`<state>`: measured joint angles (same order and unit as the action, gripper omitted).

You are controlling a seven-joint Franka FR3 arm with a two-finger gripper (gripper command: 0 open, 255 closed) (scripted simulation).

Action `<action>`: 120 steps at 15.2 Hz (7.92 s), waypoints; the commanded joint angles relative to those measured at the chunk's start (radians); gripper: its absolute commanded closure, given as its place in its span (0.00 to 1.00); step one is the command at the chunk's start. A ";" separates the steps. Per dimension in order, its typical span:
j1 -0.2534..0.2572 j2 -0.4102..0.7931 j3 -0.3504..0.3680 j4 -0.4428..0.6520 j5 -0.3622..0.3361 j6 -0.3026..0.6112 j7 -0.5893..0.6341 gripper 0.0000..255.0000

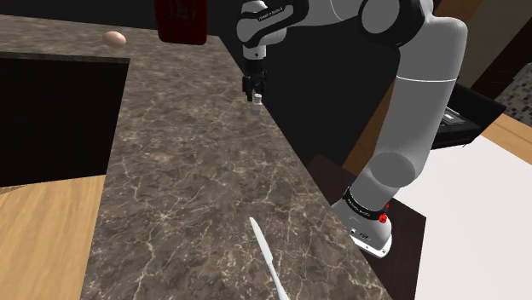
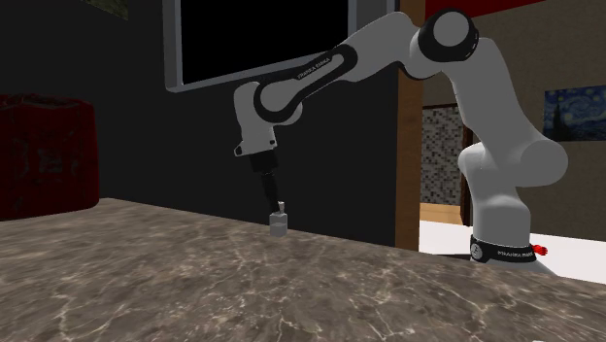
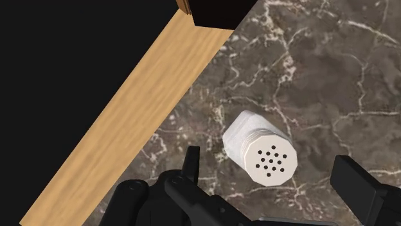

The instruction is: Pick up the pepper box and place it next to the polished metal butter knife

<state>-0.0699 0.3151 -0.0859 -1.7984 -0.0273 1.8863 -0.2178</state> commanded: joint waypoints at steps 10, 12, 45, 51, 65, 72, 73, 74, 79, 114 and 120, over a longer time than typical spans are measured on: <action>0.000 0.000 0.000 0.000 0.000 0.000 0.000 1.00; 0.000 -0.005 0.000 0.006 0.000 -0.012 0.000 1.00; 0.023 -0.140 0.010 0.231 -0.005 -0.372 0.021 1.00; 0.081 -0.318 0.058 0.006 0.006 -0.328 0.128 1.00; 0.213 -0.622 0.217 -0.319 0.109 -0.301 0.395 1.00; 0.286 -0.715 0.317 -0.397 0.194 -0.301 0.542 1.00; 0.296 -0.724 0.332 -0.404 0.207 -0.301 0.564 1.00; 0.307 -0.733 0.348 -0.410 0.220 -0.300 0.585 1.00; 0.360 -0.759 0.430 -0.422 0.286 -0.295 0.699 1.00; 0.520 -0.445 0.924 -0.276 0.357 -0.002 1.305 1.00; 0.522 -0.410 0.939 -0.332 0.342 0.082 1.306 1.00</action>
<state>0.4520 -0.0978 0.8521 -2.1198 0.3152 1.9557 1.0902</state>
